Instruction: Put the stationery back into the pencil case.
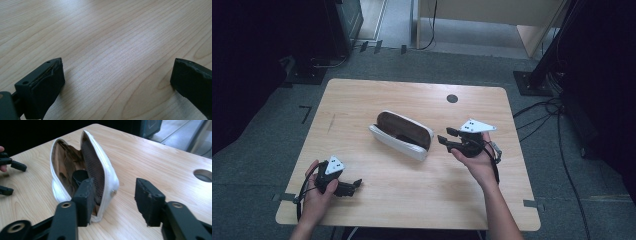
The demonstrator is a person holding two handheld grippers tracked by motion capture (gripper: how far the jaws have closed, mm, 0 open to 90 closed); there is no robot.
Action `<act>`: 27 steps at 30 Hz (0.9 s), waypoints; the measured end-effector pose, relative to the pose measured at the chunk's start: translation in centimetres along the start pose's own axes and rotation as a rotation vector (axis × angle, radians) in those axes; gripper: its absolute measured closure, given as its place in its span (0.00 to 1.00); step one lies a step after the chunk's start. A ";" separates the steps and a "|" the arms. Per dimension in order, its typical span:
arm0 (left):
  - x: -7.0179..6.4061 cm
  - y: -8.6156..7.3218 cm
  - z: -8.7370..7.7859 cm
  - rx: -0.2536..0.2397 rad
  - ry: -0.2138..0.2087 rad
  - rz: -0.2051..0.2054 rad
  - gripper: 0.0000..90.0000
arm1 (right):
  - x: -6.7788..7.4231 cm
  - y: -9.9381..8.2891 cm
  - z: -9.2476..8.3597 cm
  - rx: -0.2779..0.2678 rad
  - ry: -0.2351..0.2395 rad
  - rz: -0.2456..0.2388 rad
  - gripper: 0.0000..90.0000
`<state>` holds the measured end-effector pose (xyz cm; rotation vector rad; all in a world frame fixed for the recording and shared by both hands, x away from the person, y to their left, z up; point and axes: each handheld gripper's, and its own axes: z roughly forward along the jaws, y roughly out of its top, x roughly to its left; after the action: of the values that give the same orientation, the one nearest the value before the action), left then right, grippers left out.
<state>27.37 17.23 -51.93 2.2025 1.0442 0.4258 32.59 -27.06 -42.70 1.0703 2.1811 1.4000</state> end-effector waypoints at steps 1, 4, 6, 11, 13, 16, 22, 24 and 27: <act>0.0 0.0 0.0 0.000 0.000 0.000 0.00 | -0.1 -0.1 -0.4 -0.001 -0.012 0.005 0.50; 0.0 0.0 0.0 0.000 -0.001 -0.001 0.00 | -0.4 -0.4 -1.1 0.010 -0.035 0.012 0.43; 0.0 0.0 0.0 0.000 -0.001 -0.001 0.00 | -0.4 -0.7 -1.4 0.025 -0.046 0.016 0.40; 0.0 0.0 0.0 0.000 0.000 -0.001 0.00 | -0.6 -1.4 -2.1 0.038 -0.077 0.021 0.31; 0.0 0.0 0.0 0.000 0.000 -0.001 0.00 | -0.8 -1.7 -2.4 0.038 -0.094 0.029 0.26; 0.0 0.0 0.0 0.000 0.000 -0.001 0.00 | -1.1 -2.1 -2.8 0.041 -0.088 0.045 0.15; 0.0 0.0 0.0 0.000 -0.001 -0.001 0.00 | -1.5 -3.1 -3.8 0.056 -0.107 0.046 0.00; 0.0 0.0 0.0 0.000 0.000 -0.001 0.00 | -1.7 -3.6 -4.2 0.059 -0.124 0.051 0.00; 0.0 0.0 0.0 0.000 -0.001 -0.001 0.00 | -1.9 -4.2 -4.7 0.064 -0.142 0.056 0.00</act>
<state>27.36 17.23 -51.93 2.2023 1.0452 0.4246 29.14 -32.44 -44.46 1.2231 2.1223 1.2437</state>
